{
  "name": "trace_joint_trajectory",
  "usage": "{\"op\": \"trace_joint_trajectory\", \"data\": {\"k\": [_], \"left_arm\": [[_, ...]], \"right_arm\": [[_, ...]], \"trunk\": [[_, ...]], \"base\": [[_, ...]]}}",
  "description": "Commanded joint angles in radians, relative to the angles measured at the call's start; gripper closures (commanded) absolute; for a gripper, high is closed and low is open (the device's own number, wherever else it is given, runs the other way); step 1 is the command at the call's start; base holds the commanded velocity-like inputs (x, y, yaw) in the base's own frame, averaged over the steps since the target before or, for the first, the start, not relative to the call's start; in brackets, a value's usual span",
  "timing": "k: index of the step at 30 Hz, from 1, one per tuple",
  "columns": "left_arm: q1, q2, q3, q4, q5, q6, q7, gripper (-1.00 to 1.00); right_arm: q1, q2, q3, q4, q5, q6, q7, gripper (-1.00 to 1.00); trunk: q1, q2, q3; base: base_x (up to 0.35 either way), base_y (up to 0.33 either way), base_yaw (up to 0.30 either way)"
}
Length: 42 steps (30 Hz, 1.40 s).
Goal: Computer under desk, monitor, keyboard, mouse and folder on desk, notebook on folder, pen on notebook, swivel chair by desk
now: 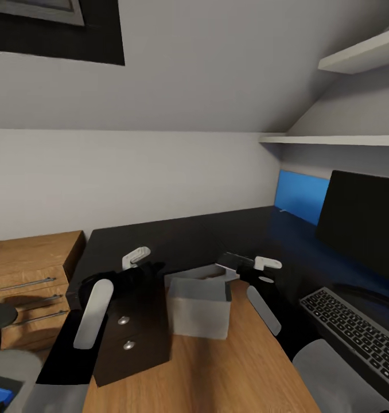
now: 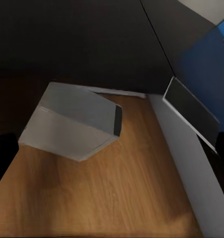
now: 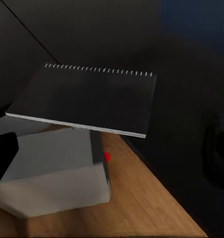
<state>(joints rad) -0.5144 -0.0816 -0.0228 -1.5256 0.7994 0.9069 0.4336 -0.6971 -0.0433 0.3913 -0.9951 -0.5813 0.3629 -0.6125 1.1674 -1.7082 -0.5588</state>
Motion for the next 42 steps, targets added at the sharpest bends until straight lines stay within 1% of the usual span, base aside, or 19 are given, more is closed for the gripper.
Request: {"op": "trace_joint_trajectory", "data": {"k": [1, 8, 13, 18, 22, 27, 28, 29, 31, 32, 33, 35, 38, 39, 42], "left_arm": [[-0.001, 0.0, 0.0, -0.001, 0.01, 0.002, 0.011, -1.0], [-0.001, 0.0, 0.0, -0.001, 0.011, 0.002, 0.012, -1.0], [-0.001, 0.0, 0.0, -0.001, 0.011, 0.0, 0.013, -1.0], [-0.001, -0.001, -0.001, -0.001, 0.011, -0.002, 0.013, -1.0], [-0.001, -0.003, -0.002, -0.001, 0.01, 0.0, 0.012, -1.0], [-0.001, -0.005, -0.004, -0.001, 0.009, 0.0, 0.011, -1.0], [-0.001, -0.005, -0.01, -0.001, 0.009, -0.001, 0.011, -1.0], [-0.001, -0.004, -0.023, 0.005, 0.009, -0.003, 0.013, -1.0], [-0.001, -0.002, -0.024, 0.032, 0.006, -0.005, 0.014, -1.0], [-0.001, -0.001, -0.025, 0.058, 0.0, -0.007, 0.015, -1.0], [-0.001, 0.0, -0.026, 0.131, -0.028, -0.01, 0.017, -1.0], [0.001, -0.003, -0.029, 0.228, -0.082, -0.02, 0.017, -1.0], [0.015, -0.005, -0.035, 0.282, -0.112, -0.05, 0.016, -1.0], [0.032, -0.006, -0.042, 0.308, -0.124, -0.086, 0.015, -1.0], [0.063, -0.007, -0.059, 0.335, -0.135, -0.159, 0.014, -1.0]], "right_arm": [[-0.001, -0.002, 0.004, -0.002, -0.006, 0.004, -0.008, -1.0], [-0.001, 0.0, 0.011, 0.0, -0.008, 0.005, -0.006, -1.0], [-0.001, 0.0, 0.048, 0.002, -0.009, 0.004, -0.004, -1.0], [-0.001, 0.0, 0.064, 0.006, -0.01, 0.003, -0.003, -1.0], [-0.001, 0.003, 0.068, 0.009, -0.012, 0.003, -0.001, -1.0], [-0.001, 0.015, 0.07, 0.023, -0.011, -0.005, 0.004, -1.0], [-0.001, 0.018, 0.07, 0.035, -0.01, -0.016, 0.008, -1.0], [-0.001, 0.02, 0.069, 0.046, -0.01, -0.043, 0.018, -1.0], [-0.001, 0.02, 0.069, 0.047, -0.01, -0.049, 0.02, -1.0], [-0.001, 0.02, 0.069, 0.048, -0.011, -0.051, 0.021, -1.0], [-0.001, 0.02, 0.068, 0.048, -0.012, -0.053, 0.021, -1.0], [0.0, 0.018, 0.067, 0.048, -0.014, -0.054, 0.021, -1.0], [0.001, 0.019, 0.067, 0.048, -0.015, -0.054, 0.021, -1.0], [0.001, 0.019, 0.067, 0.047, -0.015, -0.054, 0.021, -1.0], [0.002, 0.019, 0.067, 0.046, -0.016, -0.054, 0.021, -1.0]], "trunk": [[-0.001, -0.001, -0.001], [-0.001, -0.001, 0.001], [-0.001, -0.001, 0.001], [-0.001, -0.001, 0.001], [-0.001, -0.001, 0.001], [-0.001, -0.001, 0.001], [-0.001, -0.001, 0.001], [0.003, -0.008, -0.002], [0.011, -0.022, -0.009], [0.015, -0.029, -0.012], [0.019, -0.036, -0.015], [0.026, -0.05, -0.021], [0.038, -0.071, -0.031], [0.042, -0.078, -0.034], [0.053, -0.099, -0.043]], "base": [[-0.311, -0.181, 0.25], [-0.299, -0.194, 0.261], [-0.287, -0.197, 0.267], [-0.241, -0.152, 0.27], [-0.092, -0.052, 0.17], [-0.024, -0.013, 0.046], [-0.006, -0.004, 0.012], [-0.001, -0.001, 0.003], [-0.001, 0.0, 0.001], [0.0, 0.0, 0.0], [0.0, 0.0, 0.0], [0.0, 0.0, 0.0], [0.0, 0.0, 0.0], [0.0, 0.0, 0.0], [0.0, 0.0, 0.0]]}}
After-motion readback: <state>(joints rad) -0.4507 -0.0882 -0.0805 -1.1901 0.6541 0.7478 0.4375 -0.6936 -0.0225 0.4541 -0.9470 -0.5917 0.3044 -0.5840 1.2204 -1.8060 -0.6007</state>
